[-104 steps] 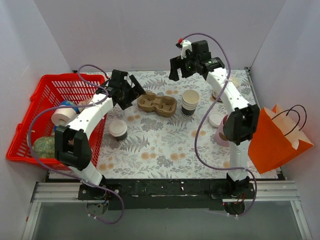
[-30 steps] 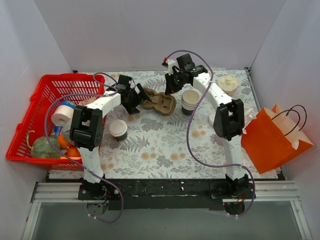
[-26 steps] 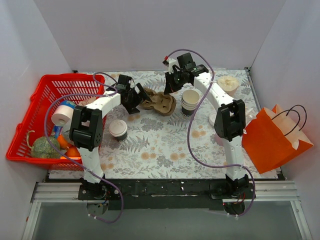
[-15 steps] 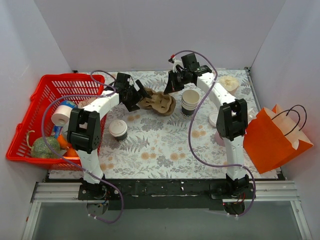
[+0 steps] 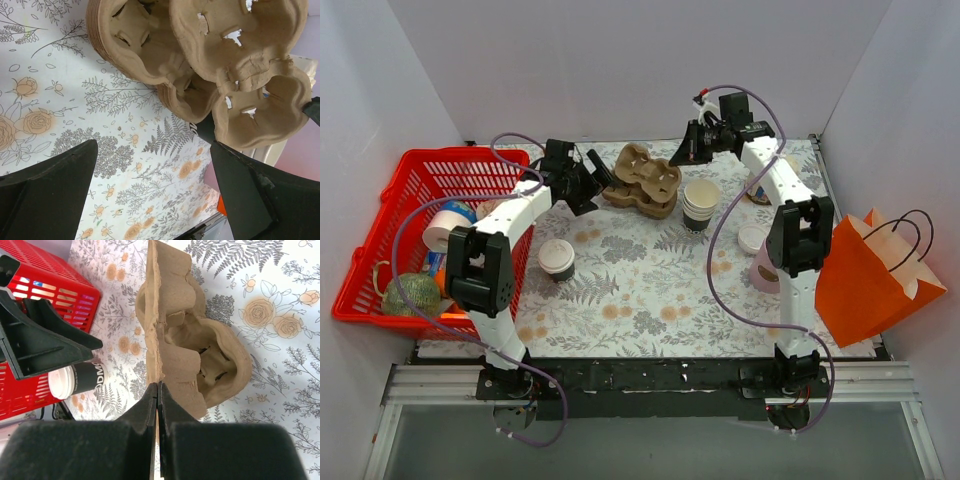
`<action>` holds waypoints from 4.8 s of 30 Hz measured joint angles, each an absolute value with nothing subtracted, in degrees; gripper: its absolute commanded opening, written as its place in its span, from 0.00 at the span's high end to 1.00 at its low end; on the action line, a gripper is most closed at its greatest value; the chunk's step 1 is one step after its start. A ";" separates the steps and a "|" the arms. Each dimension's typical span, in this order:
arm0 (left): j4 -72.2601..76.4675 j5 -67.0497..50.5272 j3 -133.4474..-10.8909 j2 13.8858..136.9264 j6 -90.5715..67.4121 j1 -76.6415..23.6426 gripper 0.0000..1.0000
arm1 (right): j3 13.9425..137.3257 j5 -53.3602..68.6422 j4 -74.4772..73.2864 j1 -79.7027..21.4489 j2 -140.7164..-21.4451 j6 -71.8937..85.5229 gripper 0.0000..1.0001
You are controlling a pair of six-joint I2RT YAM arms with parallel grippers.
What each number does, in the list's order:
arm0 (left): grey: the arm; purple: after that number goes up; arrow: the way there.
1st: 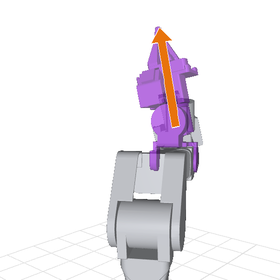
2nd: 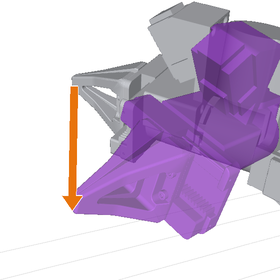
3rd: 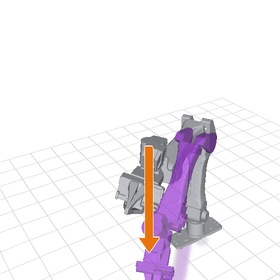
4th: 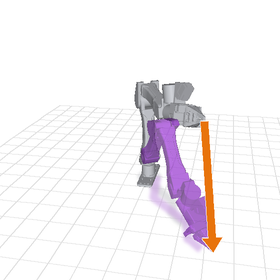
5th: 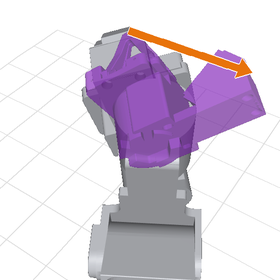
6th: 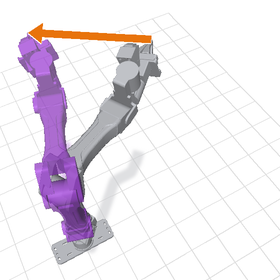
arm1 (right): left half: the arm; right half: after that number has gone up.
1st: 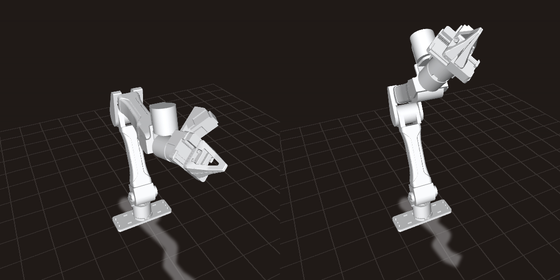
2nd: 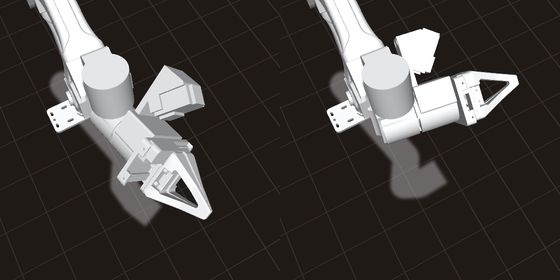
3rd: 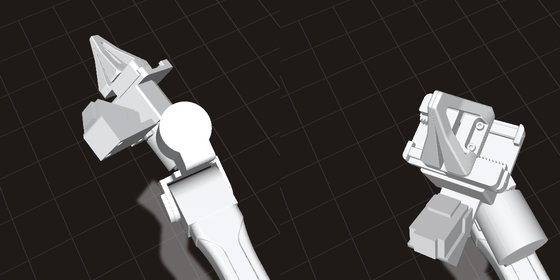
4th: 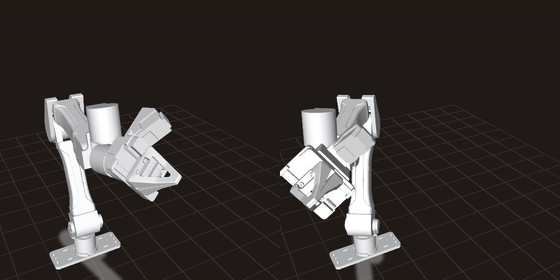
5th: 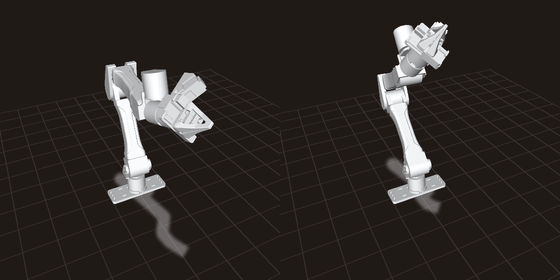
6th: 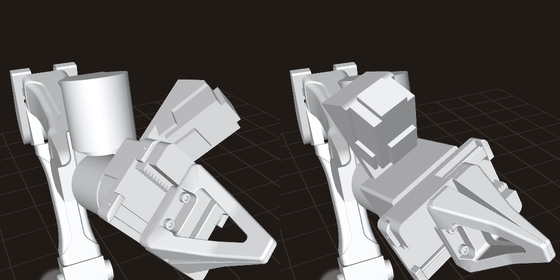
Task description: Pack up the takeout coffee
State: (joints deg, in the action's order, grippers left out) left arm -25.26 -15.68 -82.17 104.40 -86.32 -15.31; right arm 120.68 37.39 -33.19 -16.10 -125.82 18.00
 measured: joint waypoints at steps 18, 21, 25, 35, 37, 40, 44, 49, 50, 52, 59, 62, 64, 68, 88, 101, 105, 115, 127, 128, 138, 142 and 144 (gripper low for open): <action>-26.96 -17.30 -62.35 64.31 -87.33 -14.85 0.02 | 89.97 25.93 -23.44 -31.66 -89.62 21.61 0.99; -29.19 -17.67 -58.57 58.13 -87.90 -15.16 0.02 | 73.97 20.62 -17.65 -39.00 -77.17 26.59 0.99; -33.32 -17.93 -54.48 50.28 -88.49 -15.51 0.02 | 57.17 12.03 -11.53 -46.63 -65.25 34.04 0.99; -43.05 -17.37 -52.12 40.75 -88.25 -15.66 0.02 | 37.06 8.16 -3.36 -60.16 -58.08 46.92 0.99; -43.97 -17.34 -52.12 40.77 -88.14 -15.66 0.02 | 35.35 9.78 -0.60 -61.84 -60.05 48.38 0.99; -45.10 -17.26 -52.10 40.95 -87.81 -15.66 0.02 | 35.97 11.55 3.57 -63.83 -66.39 49.39 0.99; -45.32 -17.17 -51.40 40.86 -87.81 -15.66 0.02 | 42.50 11.86 4.62 -65.87 -77.65 49.34 0.89; -45.60 -17.23 -50.09 41.50 -87.70 -15.81 0.02 | 51.18 11.16 2.90 -66.41 -86.35 48.88 0.45; -45.58 -17.21 -50.09 41.54 -87.61 -15.84 0.02 | 52.45 10.09 0.97 -66.43 -86.48 48.36 0.37; -45.58 -17.19 -50.09 41.43 -87.53 -15.86 0.02 | 54.33 6.20 -3.03 -66.48 -85.67 47.07 0.31; -44.64 -17.47 -50.06 41.47 -87.35 -15.86 0.02 | 64.51 -18.74 -26.50 -64.53 -73.54 39.40 0.05; -43.94 -17.96 -49.84 41.98 -87.37 -15.86 0.02 | 70.06 -23.29 -31.97 -53.93 -67.72 34.96 0.04; -43.20 -18.52 -49.36 42.37 -87.39 -15.86 0.02 | 72.12 -25.08 -33.41 -41.19 -64.60 31.92 0.04; -41.65 -19.97 -48.60 43.24 -87.44 -15.86 0.02 | 76.97 -33.65 -39.24 -23.97 -62.30 26.22 0.04; -37.15 -22.31 -46.26 46.83 -87.85 -15.86 0.02 | 81.60 -46.61 -49.78 4.80 -67.85 16.53 0.09; -37.08 -22.35 -46.22 46.70 -87.83 -15.86 0.02 | 73.19 -29.58 -42.30 12.29 -64.31 19.27 0.19; -37.10 -22.35 -46.22 46.70 -87.81 -15.86 0.02 | 71.61 -25.85 -40.88 13.10 -64.31 20.01 0.34; -37.15 -22.02 -46.22 46.39 -87.85 -15.86 0.02 | 69.91 -26.46 -38.89 13.76 -62.08 22.46 0.99; -37.32 -21.85 -46.22 45.84 -87.85 -15.86 0.02 | 73.78 -30.68 -38.92 13.87 -58.33 21.76 0.99; -37.32 -21.82 -46.22 45.78 -87.85 -15.86 0.02 | 74.56 -30.55 -38.76 13.87 -58.33 20.91 0.99; -38.30 -21.82 -46.22 45.15 -87.85 -15.86 0.02 | 88.07 -15.57 -26.52 13.87 -58.35 10.22 0.99; -38.76 -21.76 -46.26 45.08 -87.83 -15.86 0.02 | 88.25 -3.27 -16.62 13.87 -58.54 5.85 0.99; -39.22 -21.56 -46.74 45.36 -87.83 -15.86 0.02 | 89.54 3.68 -14.76 13.74 -60.07 4.95 0.99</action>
